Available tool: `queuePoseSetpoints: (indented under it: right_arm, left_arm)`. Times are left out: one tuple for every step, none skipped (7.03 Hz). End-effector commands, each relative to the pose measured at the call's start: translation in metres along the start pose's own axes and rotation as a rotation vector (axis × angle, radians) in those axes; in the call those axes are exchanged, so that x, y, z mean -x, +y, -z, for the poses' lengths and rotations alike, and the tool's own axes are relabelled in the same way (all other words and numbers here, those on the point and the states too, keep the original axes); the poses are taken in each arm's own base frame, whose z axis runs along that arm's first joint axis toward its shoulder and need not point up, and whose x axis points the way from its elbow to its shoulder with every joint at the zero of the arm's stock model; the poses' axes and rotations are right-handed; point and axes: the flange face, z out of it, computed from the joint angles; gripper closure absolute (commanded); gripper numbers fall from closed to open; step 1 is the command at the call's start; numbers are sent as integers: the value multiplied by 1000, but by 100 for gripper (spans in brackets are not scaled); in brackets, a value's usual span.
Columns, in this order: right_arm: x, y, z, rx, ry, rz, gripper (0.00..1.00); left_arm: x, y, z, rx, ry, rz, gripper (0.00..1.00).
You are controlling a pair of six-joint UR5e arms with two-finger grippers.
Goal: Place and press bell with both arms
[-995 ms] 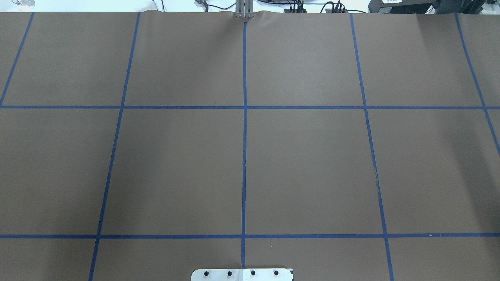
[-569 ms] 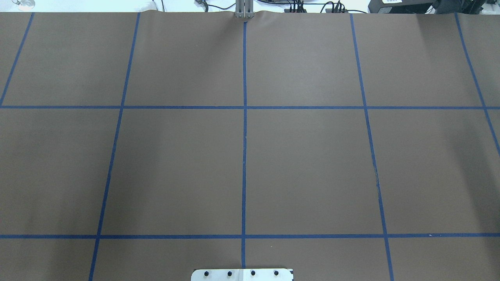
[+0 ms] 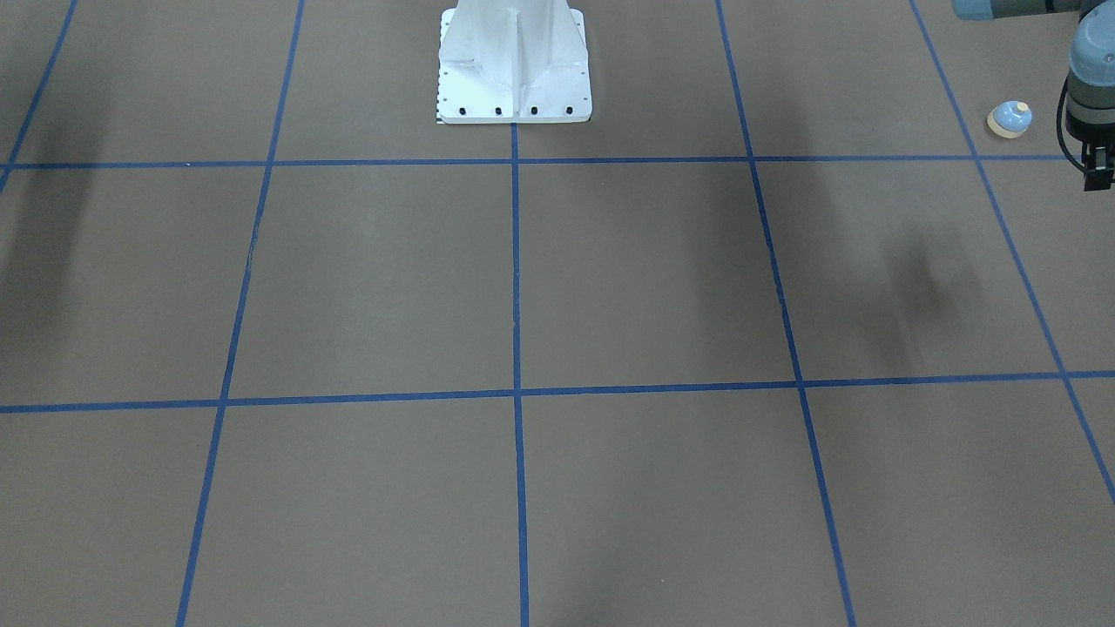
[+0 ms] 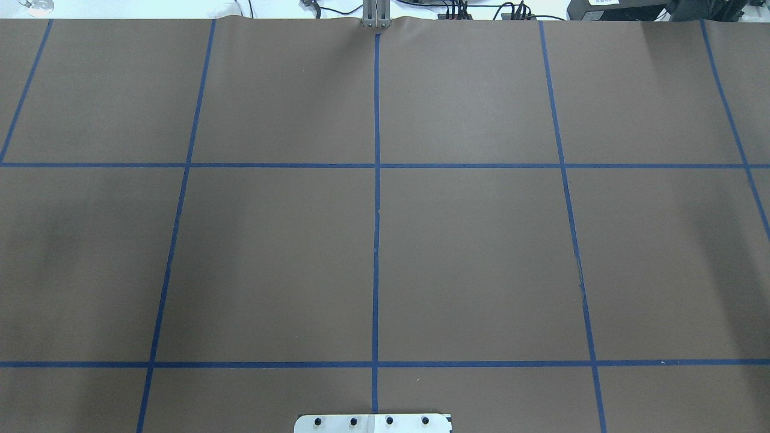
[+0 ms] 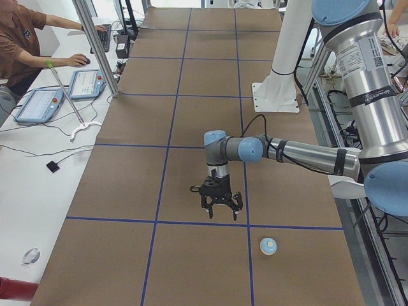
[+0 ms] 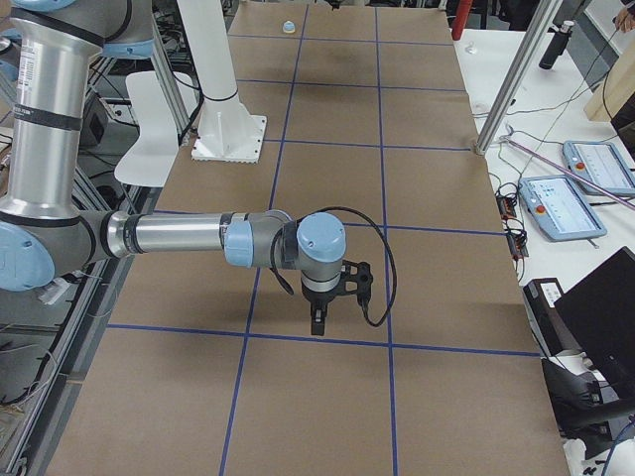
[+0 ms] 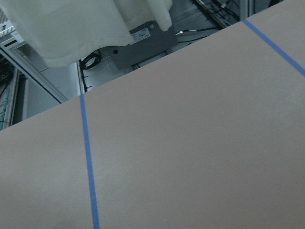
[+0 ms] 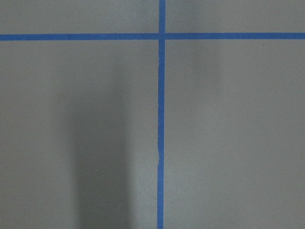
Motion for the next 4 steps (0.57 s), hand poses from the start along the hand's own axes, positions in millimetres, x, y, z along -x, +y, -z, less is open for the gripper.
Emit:
queuePoseSetpoints:
  right_arm:
    - [39, -41, 7, -15, -45, 80, 0]
    - [53, -68, 12, -29, -38, 113, 0]
    - [52, -72, 9, -25, -36, 111, 0]
    - [53, -72, 8, -21, -42, 112, 0]
  left_arm:
    - [11, 22, -18, -60, -110, 165, 0]
    - [11, 27, -42, -77, -167, 241, 0]
    - [14, 35, -64, -92, -218, 300, 0]
    - [17, 42, -86, -97, -275, 358, 0]
